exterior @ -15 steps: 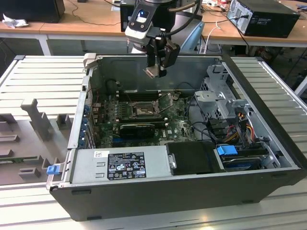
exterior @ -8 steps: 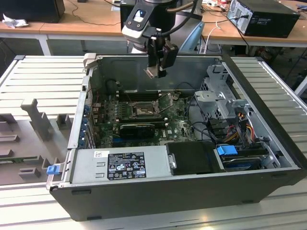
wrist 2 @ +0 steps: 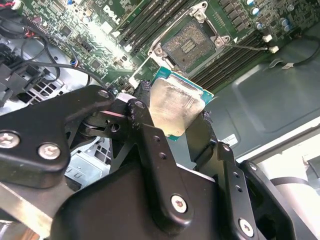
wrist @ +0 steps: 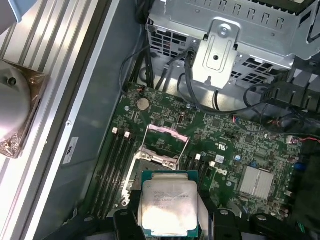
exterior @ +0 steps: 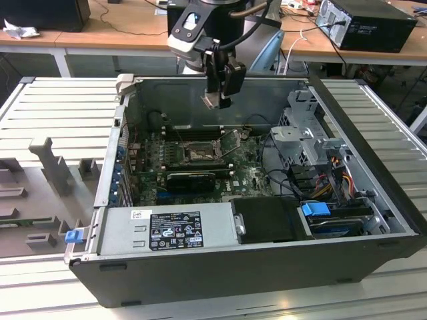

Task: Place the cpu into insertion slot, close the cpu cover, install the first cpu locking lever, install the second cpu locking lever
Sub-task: 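Place the cpu into insertion slot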

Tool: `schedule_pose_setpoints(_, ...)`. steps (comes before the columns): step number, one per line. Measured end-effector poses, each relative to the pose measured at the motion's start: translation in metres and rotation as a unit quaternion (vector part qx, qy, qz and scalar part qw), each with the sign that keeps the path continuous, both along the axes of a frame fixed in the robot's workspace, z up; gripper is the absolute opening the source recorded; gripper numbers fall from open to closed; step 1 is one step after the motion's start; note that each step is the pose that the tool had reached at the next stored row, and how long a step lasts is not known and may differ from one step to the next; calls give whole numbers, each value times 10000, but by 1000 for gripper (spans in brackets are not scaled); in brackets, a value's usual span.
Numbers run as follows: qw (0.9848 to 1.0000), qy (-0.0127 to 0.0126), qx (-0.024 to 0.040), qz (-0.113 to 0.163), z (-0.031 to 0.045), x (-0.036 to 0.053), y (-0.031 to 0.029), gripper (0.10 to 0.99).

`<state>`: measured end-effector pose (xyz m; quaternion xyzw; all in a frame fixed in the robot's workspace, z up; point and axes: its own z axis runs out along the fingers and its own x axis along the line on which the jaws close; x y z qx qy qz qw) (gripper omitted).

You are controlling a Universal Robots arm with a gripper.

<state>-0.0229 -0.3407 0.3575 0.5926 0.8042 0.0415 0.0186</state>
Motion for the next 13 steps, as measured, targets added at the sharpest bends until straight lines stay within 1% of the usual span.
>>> schedule_pose_setpoints(6, 9997, 0, 0, -254, -2, 0, 0, 525)
schedule_pose_setpoints(9, 9991, 0, 0, -414, -4, 0, 0, 525)
schedule_pose_setpoints(13, 9986, 0, 0, -525, -5, 0, 0, 525)
